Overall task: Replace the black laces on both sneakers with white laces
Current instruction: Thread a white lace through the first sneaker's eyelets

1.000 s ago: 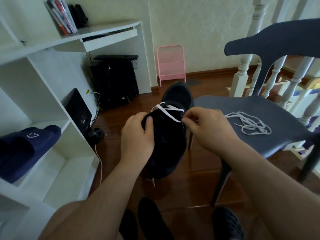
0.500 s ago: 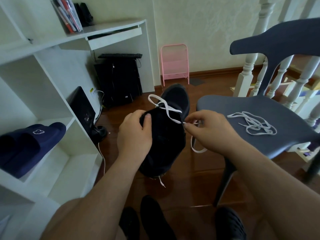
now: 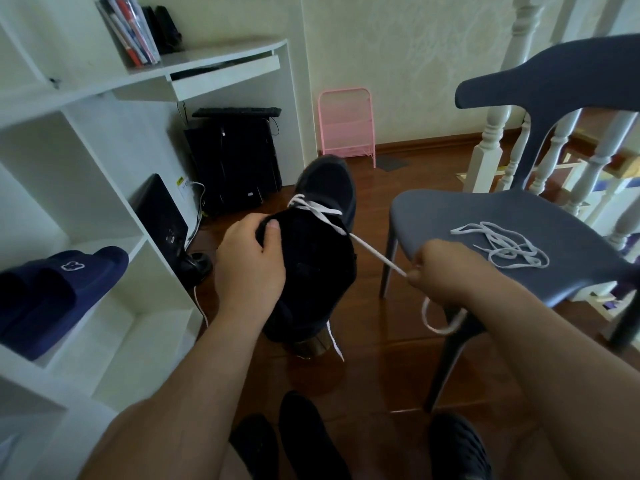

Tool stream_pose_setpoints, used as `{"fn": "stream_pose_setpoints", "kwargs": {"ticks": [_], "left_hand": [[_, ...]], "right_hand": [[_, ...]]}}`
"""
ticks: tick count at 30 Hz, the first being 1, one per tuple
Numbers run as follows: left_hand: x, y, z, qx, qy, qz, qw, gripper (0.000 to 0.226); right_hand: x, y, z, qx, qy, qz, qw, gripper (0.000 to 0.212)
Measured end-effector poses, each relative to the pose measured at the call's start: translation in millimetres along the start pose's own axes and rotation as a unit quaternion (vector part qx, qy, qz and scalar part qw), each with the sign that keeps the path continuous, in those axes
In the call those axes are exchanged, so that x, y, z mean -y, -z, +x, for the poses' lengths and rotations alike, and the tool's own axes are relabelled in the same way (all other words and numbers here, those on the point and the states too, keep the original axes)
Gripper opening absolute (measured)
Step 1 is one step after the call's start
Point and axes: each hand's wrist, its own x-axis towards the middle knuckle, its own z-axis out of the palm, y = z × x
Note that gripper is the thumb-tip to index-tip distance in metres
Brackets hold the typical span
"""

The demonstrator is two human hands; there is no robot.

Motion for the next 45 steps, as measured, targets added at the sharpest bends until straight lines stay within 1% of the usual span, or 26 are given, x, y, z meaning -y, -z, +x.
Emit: {"fn": "stream_pose_setpoints", "kwargs": {"ticks": [1,2,4,6,8,11,13,15,17,22,24,26,29,32,33,35,38,41,42,43,45], "left_hand": [[1.7,1.7,1.2,-0.001,0.002,0.004,1.000,0.032],[2.9,2.5,1.4,0.002,0.000,0.008,1.000,0.032],[3.5,1.9,0.7,0.009,-0.005,0.002,1.000,0.032],[2.8,0.5,0.7,0.010,-0.002,-0.009,1.000,0.032],[1.9,-0.9,0.1,0.015,-0.004,-0.015,1.000,0.030],[-2.6,-5.1,-5.0,0.039,-0.020,-0.011,0.999,0.029],[-7.5,-9.2,-9.9,0.056,-0.033,0.005,0.998,0.028],[-12.1,-10.9,-13.4,0.064,-0.037,0.005,0.997,0.028],[-14.5,-10.3,-14.7,0.066,-0.029,-0.006,0.997,0.027],[-15.5,-6.1,-12.9,0.104,0.021,-0.063,0.992,0.022],[-15.1,-5.6,-10.9,0.125,0.060,-0.105,0.985,0.021],[-16.8,-2.4,-8.2,0.141,0.126,-0.167,0.968,0.018],[-25.7,2.1,-4.5,0.184,0.224,-0.244,0.925,0.021],[-35.5,7.9,-7.2,0.232,0.315,-0.307,0.868,0.024],[-38.0,7.9,-7.8,0.246,0.333,-0.332,0.848,0.023],[-39.2,7.0,-8.3,0.255,0.343,-0.355,0.831,0.024],[-35.7,4.2,-8.2,0.255,0.330,-0.368,0.831,0.019],[-33.8,-0.3,-9.9,0.265,0.307,-0.366,0.838,0.018],[-31.7,-2.8,-11.0,0.265,0.299,-0.363,0.842,0.018],[-29.9,-5.7,-11.9,0.265,0.287,-0.357,0.848,0.019],[-30.0,-10.9,-15.8,0.268,0.261,-0.336,0.864,0.017]], "right_hand": [[-3.0,-0.5,0.0,0.033,-0.015,-0.015,0.999,0.028],[-4.3,-1.1,-0.3,0.048,-0.021,-0.021,0.998,0.028],[-3.8,-0.3,-1.7,0.046,-0.017,-0.018,0.999,0.025],[-1.9,2.8,-4.3,0.022,0.006,0.006,1.000,0.020],[1.4,3.9,-6.8,-0.017,0.049,0.071,0.996,0.019],[17.0,3.6,-13.9,-0.095,0.123,0.187,0.970,0.020],[27.1,0.0,-16.1,-0.107,0.154,0.212,0.959,0.015],[32.1,-4.1,-17.4,-0.093,0.155,0.205,0.962,0.014],[30.9,-6.1,-17.0,-0.076,0.153,0.192,0.966,0.019],[25.0,-0.6,-21.3,-0.038,0.170,0.206,0.963,0.020],[22.6,2.9,-22.8,-0.026,0.168,0.201,0.965,0.021],[19.5,8.1,-23.1,-0.019,0.158,0.203,0.966,0.022],[17.0,14.4,-26.2,-0.025,0.157,0.232,0.960,0.025],[17.4,19.1,-29.1,-0.070,0.149,0.274,0.948,0.028],[17.3,21.7,-29.4,-0.089,0.146,0.286,0.943,0.030],[16.1,27.3,-28.8,-0.134,0.154,0.284,0.937,0.030],[14.0,31.4,-29.6,-0.190,0.183,0.240,0.934,0.033],[16.5,33.8,-37.2,-0.252,0.225,0.209,0.918,0.038],[18.6,34.5,-38.7,-0.261,0.239,0.203,0.913,0.038],[21.5,34.9,-39.7,-0.260,0.246,0.203,0.911,0.035],[29.2,33.3,-38.9,-0.234,0.239,0.211,0.919,0.017]]}}
